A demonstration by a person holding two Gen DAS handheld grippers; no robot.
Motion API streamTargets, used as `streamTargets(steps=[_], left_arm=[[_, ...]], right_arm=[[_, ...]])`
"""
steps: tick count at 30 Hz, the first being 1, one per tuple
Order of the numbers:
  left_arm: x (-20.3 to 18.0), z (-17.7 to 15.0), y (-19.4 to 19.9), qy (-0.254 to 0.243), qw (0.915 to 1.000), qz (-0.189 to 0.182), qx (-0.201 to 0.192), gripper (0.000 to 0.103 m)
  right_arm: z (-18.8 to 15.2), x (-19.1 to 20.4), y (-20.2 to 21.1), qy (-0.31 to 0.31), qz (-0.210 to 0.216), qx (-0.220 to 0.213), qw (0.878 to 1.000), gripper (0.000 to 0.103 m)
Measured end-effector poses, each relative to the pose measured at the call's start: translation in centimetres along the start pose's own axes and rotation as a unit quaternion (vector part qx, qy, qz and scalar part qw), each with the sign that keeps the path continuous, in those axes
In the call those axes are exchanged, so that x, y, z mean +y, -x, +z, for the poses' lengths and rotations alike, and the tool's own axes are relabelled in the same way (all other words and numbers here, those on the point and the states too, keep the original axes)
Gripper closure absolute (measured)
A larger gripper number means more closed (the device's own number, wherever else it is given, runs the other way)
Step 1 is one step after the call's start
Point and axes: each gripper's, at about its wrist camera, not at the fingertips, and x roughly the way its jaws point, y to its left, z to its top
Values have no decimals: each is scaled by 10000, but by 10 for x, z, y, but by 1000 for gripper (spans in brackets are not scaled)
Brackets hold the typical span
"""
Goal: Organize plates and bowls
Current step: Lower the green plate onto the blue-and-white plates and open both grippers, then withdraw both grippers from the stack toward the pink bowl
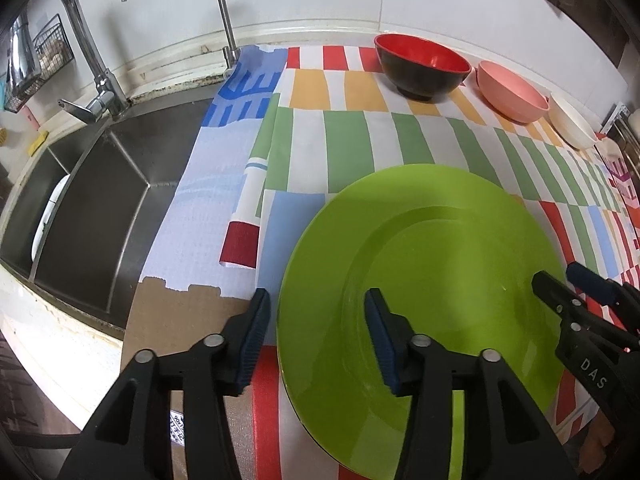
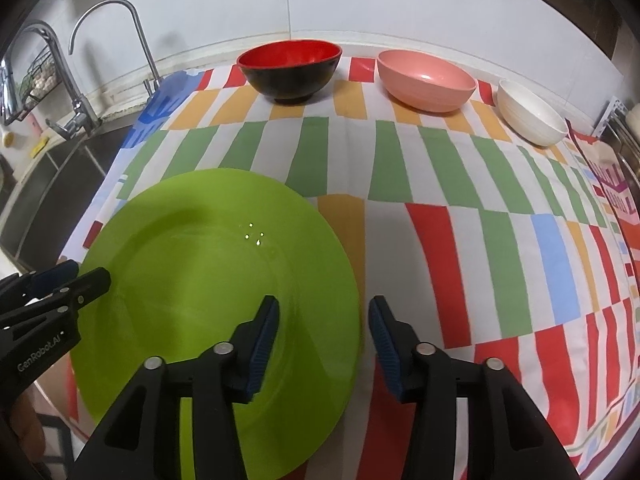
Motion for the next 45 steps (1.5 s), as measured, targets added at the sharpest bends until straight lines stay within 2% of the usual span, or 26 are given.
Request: streamTargets(steps=[6,8,15,21,28,31,37,45], left_arm=[[-5,5,10,-25,9999,-47,-164,38],[-8,9,15,-40,9996,-84,-261,34],[-26,21,27,-232,9983,-170,-499,33],[-50,37,40,-468,9955,-294,-771,33],[-74,64,50,-482,9926,-393,-1043,33],[-84,75,51,-510,9916,-460,-1098,33],[-106,101,51,-706,9893,-723,-1053,33],[-128,138,45,-989,9866,-685,-1103,33]], right_arm=[[4,-6,15,-36,-54,-307,9995,52],[6,-8,17,-71,2,-359,9993,48],[8,-18,25,-41,45,-408,9991,48],[15,-44,37,-288,28,-538,9981,48],[30,-68,48,-247,-431,-681,9964,48],[39,-80,52,-269,-522,-781,9952,48],[58,-107,54,-515,-311,-798,9950,48],[87,-127,48,-617,-388,-910,9932,48]])
